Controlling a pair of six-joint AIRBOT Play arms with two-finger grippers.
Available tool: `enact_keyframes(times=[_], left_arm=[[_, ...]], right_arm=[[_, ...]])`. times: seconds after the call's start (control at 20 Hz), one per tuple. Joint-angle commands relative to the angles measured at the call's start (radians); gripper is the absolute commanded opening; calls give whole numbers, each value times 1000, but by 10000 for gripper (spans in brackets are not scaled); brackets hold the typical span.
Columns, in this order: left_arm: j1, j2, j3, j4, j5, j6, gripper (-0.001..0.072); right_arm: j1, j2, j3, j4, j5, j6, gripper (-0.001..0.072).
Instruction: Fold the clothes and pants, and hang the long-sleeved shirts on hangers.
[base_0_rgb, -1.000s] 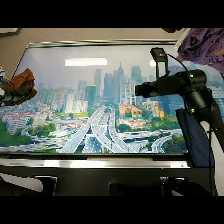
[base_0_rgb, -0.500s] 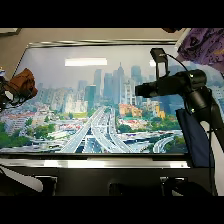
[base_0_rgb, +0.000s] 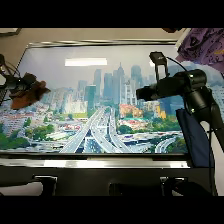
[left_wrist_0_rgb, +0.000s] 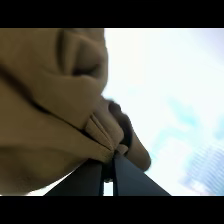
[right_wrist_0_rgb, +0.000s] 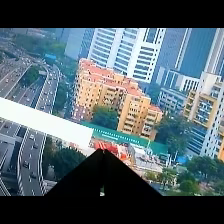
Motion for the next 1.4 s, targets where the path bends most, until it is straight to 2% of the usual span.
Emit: enact_keyframes(times=[0.0, 0.2, 0.3, 0.4, 0.45, 0.5, 0.55, 0.6, 0.65, 0.7, 0.75, 0.8, 0.85, 0.95, 1.05, 1.2, 1.25, 1.35], left_arm=[[-229, 185, -59, -82, -171, -55, 15], [-580, 223, -122, -108, -164, -210, 16], [-736, 182, -183, -109, -75, -273, 17], [-856, 118, -254, -135, 29, -377, 20], [-895, 87, -282, -176, 85, -391, 28], [-919, 55, -299, -226, 122, -392, 107], [-924, 33, -300, -259, 122, -391, 221], [-911, 29, -298, -279, 114, -379, 351], [-881, 44, -292, -280, 87, -354, 422], [-838, 70, -284, -280, 48, -319, 422], [-781, 107, -275, -276, -4, -267, 459], [-709, 154, -267, -268, -67, -216, 614], [-635, 200, -265, -252, -125, -180, 684], [-473, 287, -265, -207, -233, -116, 682], [-331, 338, -266, -184, -289, -63, 681], [-171, 357, -266, -183, -297, -39, 680], [-132, 355, -266, -183, -297, -39, 680], [-71, 355, -266, -183, -297, -39, 680]], right_arm=[[1, 0, 1, -56, -101, 2, 25], [1, 19, 1, -158, -236, 2, 25], [1, 32, 1, -192, -290, 2, 25], [1, 33, 1, -193, -350, 0, 25], [1, 33, 1, -193, -364, 0, 26], [1, 33, 1, -192, -372, 0, 28], [1, 33, 1, -192, -369, 0, 53], [1, 33, 1, -189, -358, 0, 128], [1, 33, 1, -189, -338, 0, 242], [1, 32, 1, -190, -320, -18, 307], [-2, 32, 1, -194, -296, -34, 307], [-19, 32, 0, -181, -259, -33, 305], [-45, 30, -12, -168, -208, -32, 304], [-124, 17, -80, -56, -103, -19, 306], [-208, -32, -174, 229, -43, -21, 317], [-214, -150, -287, 613, 42, -128, 396], [-188, -191, -301, 678, 70, -156, 431], [-115, -256, -302, 726, 123, -177, 431]])
